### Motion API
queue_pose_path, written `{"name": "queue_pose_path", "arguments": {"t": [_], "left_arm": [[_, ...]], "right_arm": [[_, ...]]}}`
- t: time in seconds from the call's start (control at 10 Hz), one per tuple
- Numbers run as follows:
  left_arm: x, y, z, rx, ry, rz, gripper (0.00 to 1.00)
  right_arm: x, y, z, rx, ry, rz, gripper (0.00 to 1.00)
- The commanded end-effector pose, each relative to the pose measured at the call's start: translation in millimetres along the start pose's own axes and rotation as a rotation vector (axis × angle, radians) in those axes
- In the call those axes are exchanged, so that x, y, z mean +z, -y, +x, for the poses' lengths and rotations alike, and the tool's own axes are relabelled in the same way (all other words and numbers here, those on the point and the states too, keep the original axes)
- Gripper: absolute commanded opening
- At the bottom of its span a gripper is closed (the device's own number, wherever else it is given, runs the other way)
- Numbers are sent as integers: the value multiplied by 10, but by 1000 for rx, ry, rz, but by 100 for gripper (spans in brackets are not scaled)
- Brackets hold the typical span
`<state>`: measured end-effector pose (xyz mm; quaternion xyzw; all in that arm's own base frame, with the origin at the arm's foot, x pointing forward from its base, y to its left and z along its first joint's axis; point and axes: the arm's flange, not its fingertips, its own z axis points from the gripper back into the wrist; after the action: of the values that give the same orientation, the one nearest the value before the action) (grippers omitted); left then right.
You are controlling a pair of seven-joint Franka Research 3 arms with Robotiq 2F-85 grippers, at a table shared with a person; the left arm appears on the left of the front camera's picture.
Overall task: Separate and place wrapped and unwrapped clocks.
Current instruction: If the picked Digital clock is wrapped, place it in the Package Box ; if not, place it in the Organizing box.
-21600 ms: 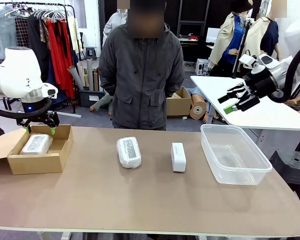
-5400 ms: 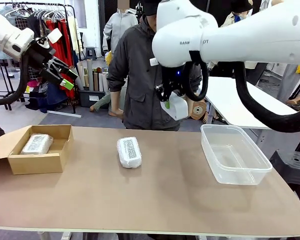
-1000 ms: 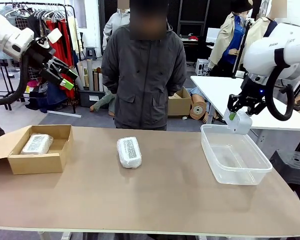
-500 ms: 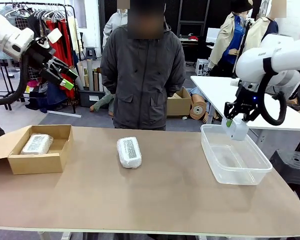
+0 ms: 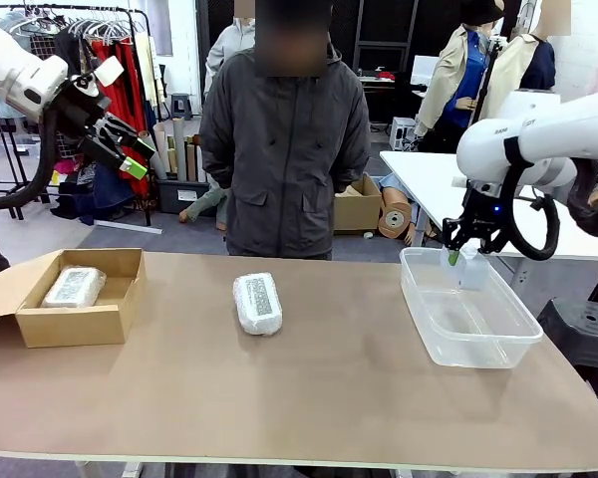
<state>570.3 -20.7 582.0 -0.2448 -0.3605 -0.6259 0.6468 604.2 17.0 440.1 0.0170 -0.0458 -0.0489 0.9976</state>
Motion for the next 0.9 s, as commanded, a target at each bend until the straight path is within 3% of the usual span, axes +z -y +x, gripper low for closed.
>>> {"name": "queue_pose_path", "arguments": {"t": [0.0,0.5,0.8], "left_arm": [[5,8,-1,1,0,2,100],[5,8,-1,1,0,2,100],[5,8,-1,1,0,2,100]], "right_arm": [[-156,-60,122,-59,25,-50,0],[-620,-131,132,-19,-80,-93,0],[-803,-123,66,-30,-66,-117,0]]}}
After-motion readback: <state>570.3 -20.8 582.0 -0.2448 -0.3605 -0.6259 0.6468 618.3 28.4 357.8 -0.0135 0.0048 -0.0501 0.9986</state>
